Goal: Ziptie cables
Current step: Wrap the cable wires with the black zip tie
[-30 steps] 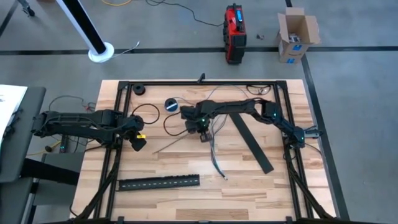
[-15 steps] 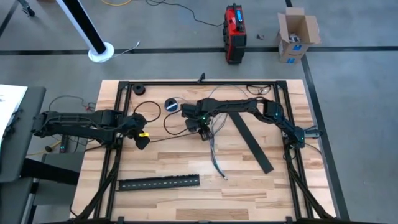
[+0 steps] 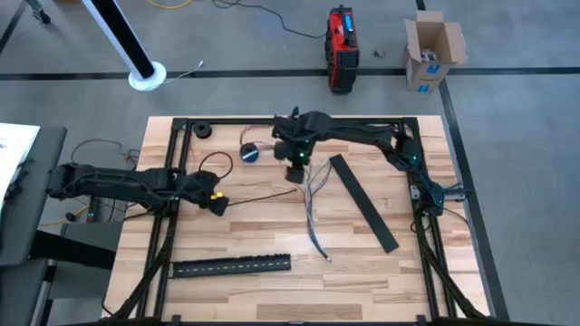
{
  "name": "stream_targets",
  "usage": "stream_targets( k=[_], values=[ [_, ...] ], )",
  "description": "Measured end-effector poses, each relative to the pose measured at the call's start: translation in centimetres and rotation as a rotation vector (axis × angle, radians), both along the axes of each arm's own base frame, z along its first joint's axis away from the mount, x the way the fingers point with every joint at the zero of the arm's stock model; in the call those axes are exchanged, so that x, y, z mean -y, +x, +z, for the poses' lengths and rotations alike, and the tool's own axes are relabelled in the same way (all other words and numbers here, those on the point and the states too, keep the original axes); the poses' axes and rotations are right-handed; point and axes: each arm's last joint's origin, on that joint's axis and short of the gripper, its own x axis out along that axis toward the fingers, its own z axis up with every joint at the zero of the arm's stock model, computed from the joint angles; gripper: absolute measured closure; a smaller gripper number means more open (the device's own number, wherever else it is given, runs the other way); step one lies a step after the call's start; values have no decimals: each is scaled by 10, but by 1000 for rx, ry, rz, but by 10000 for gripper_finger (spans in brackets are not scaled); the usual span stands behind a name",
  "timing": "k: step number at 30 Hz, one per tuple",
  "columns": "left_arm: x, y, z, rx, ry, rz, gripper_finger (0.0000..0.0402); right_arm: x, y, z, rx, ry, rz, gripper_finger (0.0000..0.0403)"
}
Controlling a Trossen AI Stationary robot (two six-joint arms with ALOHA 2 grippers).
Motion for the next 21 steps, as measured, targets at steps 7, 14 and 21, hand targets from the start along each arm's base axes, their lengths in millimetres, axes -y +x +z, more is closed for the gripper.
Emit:
stream_targets(
  k=[7, 14, 21],
  values=[
    [-4, 9, 6, 118, 116, 56, 402, -15, 2, 46, 189, 55, -153, 237],
    [-8, 8, -4, -15, 246, 104, 402, -31, -13, 84, 260, 7, -175, 237],
    [-8, 21, -20, -99, 269, 56, 402, -53, -30, 121, 362, -11, -137, 237]
  ],
)
